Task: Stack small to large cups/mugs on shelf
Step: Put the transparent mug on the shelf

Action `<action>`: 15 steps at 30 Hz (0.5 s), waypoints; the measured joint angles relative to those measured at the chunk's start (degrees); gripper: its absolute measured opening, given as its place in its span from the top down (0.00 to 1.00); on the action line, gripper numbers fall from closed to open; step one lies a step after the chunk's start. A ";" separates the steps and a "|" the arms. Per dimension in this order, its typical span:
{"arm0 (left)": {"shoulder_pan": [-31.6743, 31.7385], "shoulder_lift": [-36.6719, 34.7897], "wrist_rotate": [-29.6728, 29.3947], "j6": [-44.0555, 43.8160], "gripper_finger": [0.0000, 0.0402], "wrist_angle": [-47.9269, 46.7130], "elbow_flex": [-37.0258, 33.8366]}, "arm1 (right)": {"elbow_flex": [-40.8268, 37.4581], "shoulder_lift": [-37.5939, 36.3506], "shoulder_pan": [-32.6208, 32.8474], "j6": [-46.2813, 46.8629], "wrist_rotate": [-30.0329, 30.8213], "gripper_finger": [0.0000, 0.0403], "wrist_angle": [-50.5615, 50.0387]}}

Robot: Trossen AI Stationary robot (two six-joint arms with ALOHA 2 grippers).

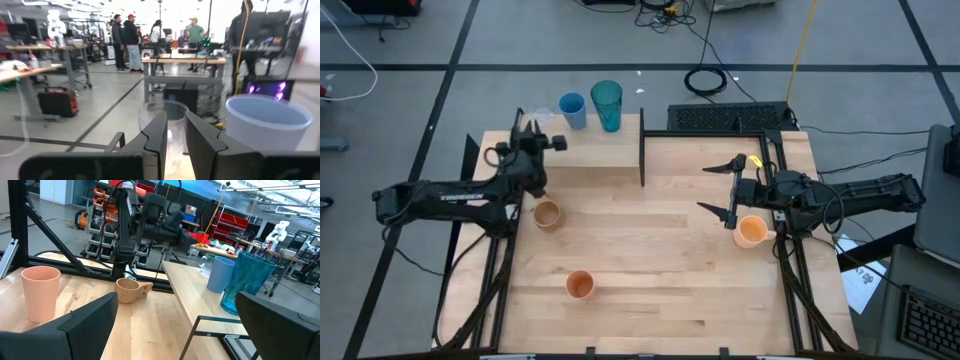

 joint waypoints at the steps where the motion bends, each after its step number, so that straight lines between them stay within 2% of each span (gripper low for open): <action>1: -0.96 -1.22 -0.54 0.08 0.83 -0.14 0.25 | 0.00 0.00 0.00 0.14 0.00 0.02 0.00; 4: -3.93 -4.22 -2.30 1.62 0.83 -0.41 1.65 | 0.00 0.00 0.00 0.39 0.00 0.02 -0.05; 8: -8.14 -5.92 -7.54 6.84 0.79 -0.44 6.00 | 0.00 0.00 0.00 0.48 0.00 0.02 -0.34; 11: -10.70 -5.72 -13.38 13.13 0.72 -0.47 11.03 | 0.00 0.00 0.00 0.65 0.00 0.02 -0.33; 15: -12.78 -5.21 -13.81 21.55 0.61 -0.59 17.07 | 0.00 0.00 0.00 0.65 0.00 0.02 -0.35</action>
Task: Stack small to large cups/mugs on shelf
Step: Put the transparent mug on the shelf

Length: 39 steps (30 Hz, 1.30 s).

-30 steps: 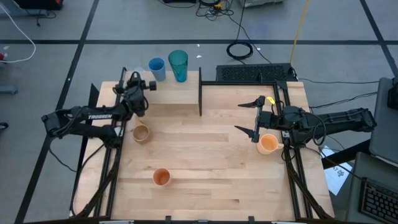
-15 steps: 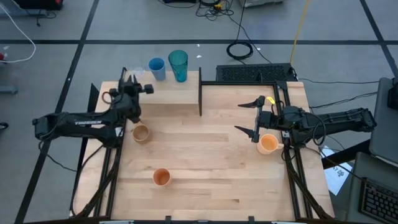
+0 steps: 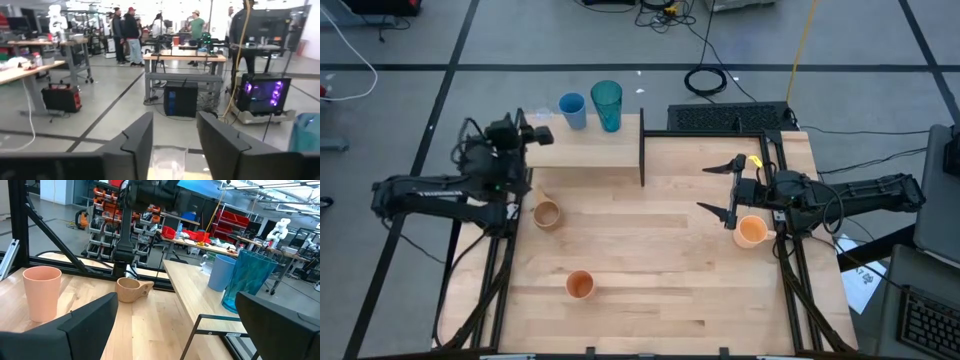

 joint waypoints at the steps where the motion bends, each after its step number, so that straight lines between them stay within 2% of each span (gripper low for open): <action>1: -0.47 0.31 0.02 1.90 0.59 0.10 1.59 | 0.00 0.00 -0.02 0.00 0.00 0.02 -0.04; 5: -2.66 1.07 0.00 7.49 0.55 0.04 6.15 | 0.00 0.00 0.00 0.51 0.00 0.02 -0.57; 10: -8.68 3.18 0.01 11.26 0.58 0.04 10.82 | 0.00 0.00 0.00 1.75 0.00 0.02 -2.43; 18: -23.65 9.57 0.07 9.14 0.68 -0.07 13.06 | 0.00 0.00 0.07 3.32 -0.02 0.02 -4.69; 24: -32.31 13.23 1.38 8.84 0.72 0.33 13.55 | 0.02 -0.69 0.11 6.08 -0.04 0.02 -8.22; 28: -38.69 14.06 11.31 3.91 0.72 -2.59 15.98 | 0.02 -1.45 0.12 8.28 -0.06 0.02 -10.14; 32: -40.93 14.20 28.23 -12.03 0.72 -17.99 17.75 | 0.02 -2.37 0.17 10.44 -0.44 0.02 -11.97; 33: -40.16 14.54 29.58 -16.26 0.72 -20.48 17.96 | 0.02 -2.55 0.17 10.76 -0.46 0.02 -12.12; 36: -35.98 17.28 24.64 -22.91 0.73 -25.78 18.95 | 0.02 -3.00 0.22 11.38 -0.50 0.02 -12.56; 39: -31.81 19.05 28.10 -26.28 0.73 -35.58 22.99 | 0.02 -3.22 0.61 11.47 -0.50 0.02 -12.70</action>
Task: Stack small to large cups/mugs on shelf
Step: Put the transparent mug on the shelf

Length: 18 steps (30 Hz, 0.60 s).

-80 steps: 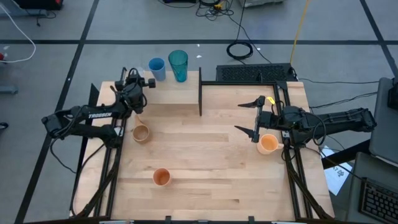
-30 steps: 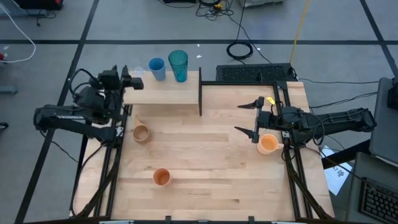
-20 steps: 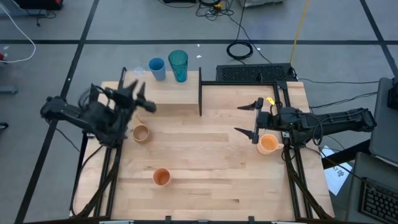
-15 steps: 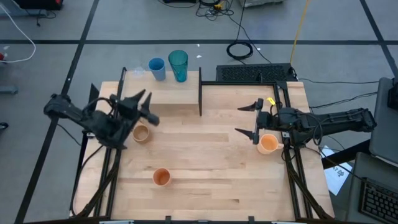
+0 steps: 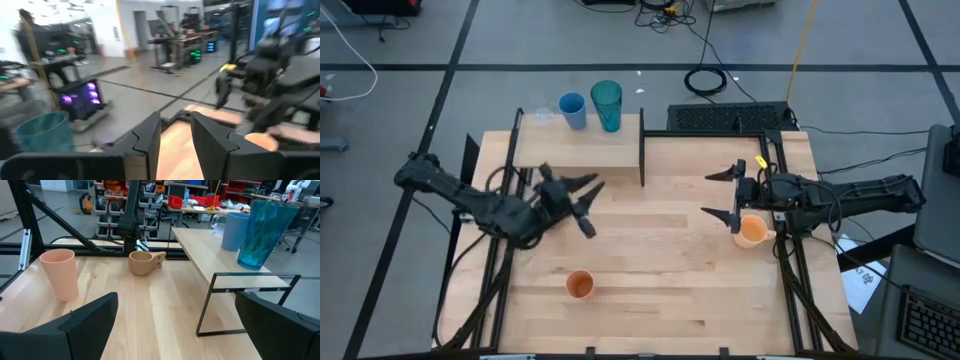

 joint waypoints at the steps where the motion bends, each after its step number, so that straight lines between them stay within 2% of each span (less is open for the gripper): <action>1: 1.72 0.08 2.61 -2.57 0.73 -4.21 2.66 | 0.00 -0.10 0.28 0.19 0.00 0.02 -0.25; 6: 11.91 2.68 15.31 -15.66 0.73 -38.84 20.81 | 0.00 -0.72 2.05 1.19 -0.03 0.02 -2.11; 9: 18.15 5.50 19.65 -17.69 0.72 -55.60 31.14 | 0.00 -1.06 2.81 1.23 -0.02 0.02 -3.45; 14: 30.06 7.90 26.36 -19.94 0.70 -73.33 43.18 | 0.00 -1.10 3.02 1.15 -0.04 0.02 -4.83; 18: 41.55 9.00 32.33 -21.53 0.66 -82.06 48.38 | 0.00 -1.10 3.00 0.47 -0.04 0.02 -4.92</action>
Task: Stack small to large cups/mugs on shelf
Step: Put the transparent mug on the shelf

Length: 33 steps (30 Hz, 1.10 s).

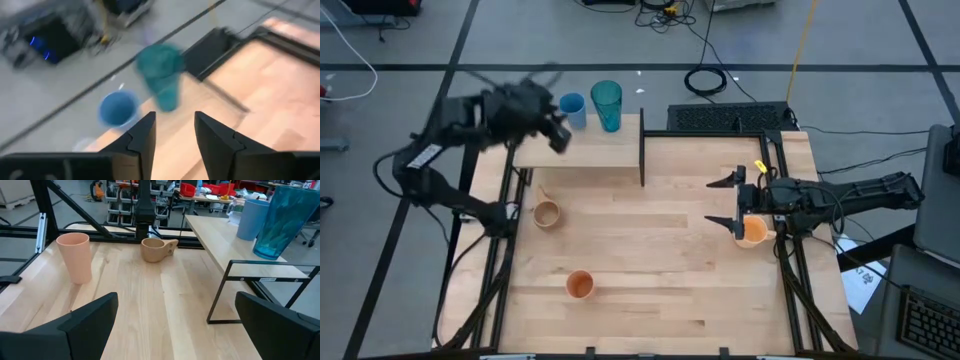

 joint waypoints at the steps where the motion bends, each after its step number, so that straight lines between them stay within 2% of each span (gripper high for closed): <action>1: 3.04 0.18 2.03 0.32 0.65 -1.63 0.82 | 0.00 -0.01 0.00 -0.20 0.00 0.02 0.03; 7: 21.28 3.07 16.53 6.19 0.60 -7.48 2.54 | 0.00 0.01 0.00 -1.38 0.00 0.02 0.00; 13: 31.61 9.76 18.15 15.43 0.58 -13.23 2.54 | 0.00 0.01 0.00 -2.08 0.00 0.02 0.01; 22: 35.90 18.75 14.74 22.70 0.56 -13.92 2.54 | 0.00 0.01 -0.07 -2.08 0.00 0.02 0.03; 27: 37.94 20.63 13.63 23.14 0.56 -13.92 2.54 | 0.00 0.01 -0.07 -1.71 0.00 0.02 0.06; 33: 40.99 20.95 14.63 27.93 0.56 -13.97 2.52 | 0.00 0.01 -0.07 -1.79 0.00 0.02 1.30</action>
